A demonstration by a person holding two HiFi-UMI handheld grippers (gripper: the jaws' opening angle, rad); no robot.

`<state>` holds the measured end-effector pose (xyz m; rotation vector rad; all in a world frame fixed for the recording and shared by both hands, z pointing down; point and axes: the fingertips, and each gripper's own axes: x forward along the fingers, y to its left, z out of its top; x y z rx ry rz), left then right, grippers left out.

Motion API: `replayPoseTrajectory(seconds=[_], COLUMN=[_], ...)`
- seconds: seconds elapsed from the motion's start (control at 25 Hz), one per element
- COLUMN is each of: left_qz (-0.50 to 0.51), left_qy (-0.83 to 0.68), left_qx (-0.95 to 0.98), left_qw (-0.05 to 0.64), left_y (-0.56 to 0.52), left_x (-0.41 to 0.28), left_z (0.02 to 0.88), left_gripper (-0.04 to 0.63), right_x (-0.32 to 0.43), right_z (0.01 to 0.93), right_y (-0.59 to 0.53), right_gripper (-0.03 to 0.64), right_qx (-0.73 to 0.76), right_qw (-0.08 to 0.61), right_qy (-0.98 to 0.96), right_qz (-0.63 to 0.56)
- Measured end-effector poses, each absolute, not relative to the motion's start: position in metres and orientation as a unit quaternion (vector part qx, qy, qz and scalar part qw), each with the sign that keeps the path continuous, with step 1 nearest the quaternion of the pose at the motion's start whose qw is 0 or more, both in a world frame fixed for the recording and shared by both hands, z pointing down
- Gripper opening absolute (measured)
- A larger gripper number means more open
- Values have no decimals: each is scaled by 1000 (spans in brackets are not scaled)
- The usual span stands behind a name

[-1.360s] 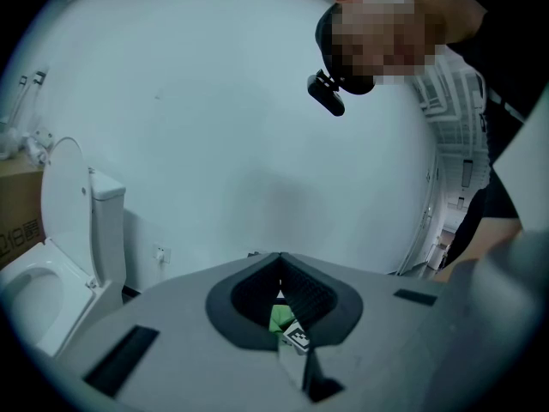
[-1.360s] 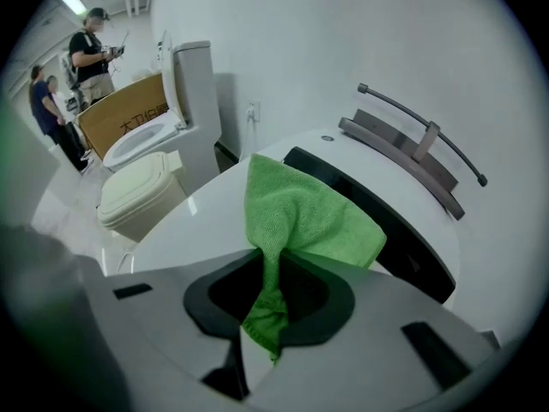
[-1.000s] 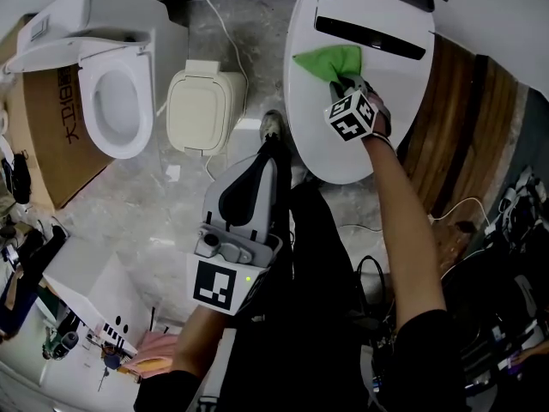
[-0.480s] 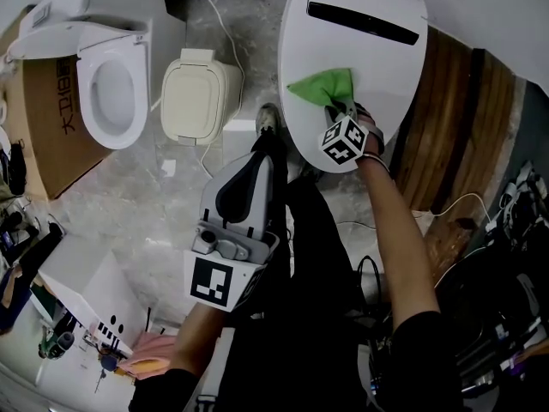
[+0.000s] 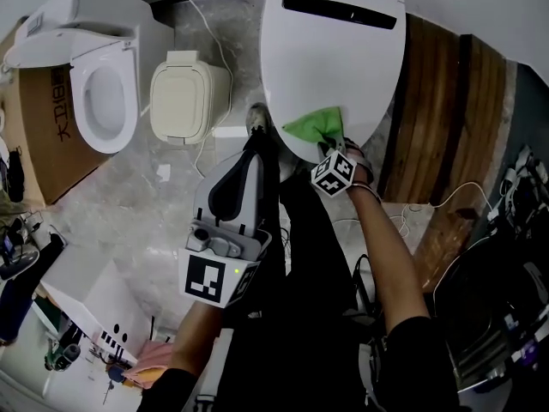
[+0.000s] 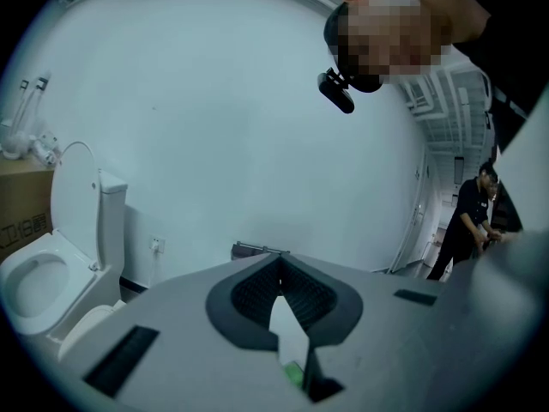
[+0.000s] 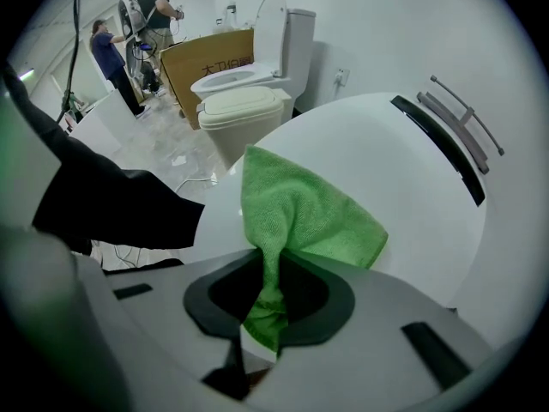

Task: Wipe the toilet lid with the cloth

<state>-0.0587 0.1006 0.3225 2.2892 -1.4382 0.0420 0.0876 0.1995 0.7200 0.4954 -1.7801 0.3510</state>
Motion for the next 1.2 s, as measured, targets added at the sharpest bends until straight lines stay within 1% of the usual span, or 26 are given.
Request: replayPoseTrajectory(seconds=[0.64, 1.0, 1.08, 1.2], left_qz=[31, 31, 36, 39], left_qy=[-478, -475, -465, -456], left_qx=[851, 851, 856, 860], left_qw=[214, 222, 222, 224], left_y=[116, 99, 97, 90], left_x=[-10, -1, 2, 4], left_z=[323, 328, 329, 330], left_gripper=[3, 2, 2, 2], right_x=[106, 119, 123, 122], right_z=[727, 730, 723, 696], right_y=[254, 295, 300, 288], right_gripper=[66, 66, 66, 66], right_qx=[219, 181, 181, 205], right_qw=[578, 584, 572, 522], right_qy=[-762, -738, -740, -767], right_qz=[193, 287, 304, 313])
